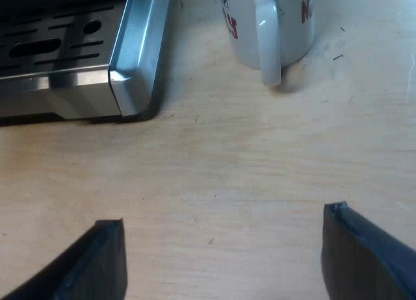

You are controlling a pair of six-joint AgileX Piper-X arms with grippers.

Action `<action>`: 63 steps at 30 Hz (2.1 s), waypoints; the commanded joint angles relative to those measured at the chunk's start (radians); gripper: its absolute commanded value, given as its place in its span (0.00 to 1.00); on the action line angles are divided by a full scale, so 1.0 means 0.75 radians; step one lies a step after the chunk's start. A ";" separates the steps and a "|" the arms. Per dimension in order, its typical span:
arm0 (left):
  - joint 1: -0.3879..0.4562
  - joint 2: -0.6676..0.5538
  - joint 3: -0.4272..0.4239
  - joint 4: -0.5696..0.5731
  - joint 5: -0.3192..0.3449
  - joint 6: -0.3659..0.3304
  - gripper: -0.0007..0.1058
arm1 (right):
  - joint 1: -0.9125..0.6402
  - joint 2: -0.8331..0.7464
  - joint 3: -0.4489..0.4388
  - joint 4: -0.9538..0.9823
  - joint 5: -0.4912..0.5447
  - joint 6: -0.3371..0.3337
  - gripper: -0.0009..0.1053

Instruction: Pour the beans into the coffee machine

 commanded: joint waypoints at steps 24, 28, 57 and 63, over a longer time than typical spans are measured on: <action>-0.006 -0.042 -0.024 -0.028 0.035 -0.018 0.78 | -0.008 -0.012 -0.078 -0.112 -0.133 -0.003 0.61; -0.006 -0.042 -0.033 -0.036 0.035 -0.018 0.78 | -0.008 0.026 -0.125 -0.112 -0.161 -0.005 0.61; -0.006 0.347 -0.152 -0.257 0.027 -0.043 0.78 | 0.455 0.486 -0.319 -0.464 -0.403 -0.216 0.61; -0.006 0.348 -0.152 -0.262 0.027 -0.036 0.78 | 0.523 0.573 -0.316 -0.501 -0.377 -0.216 0.61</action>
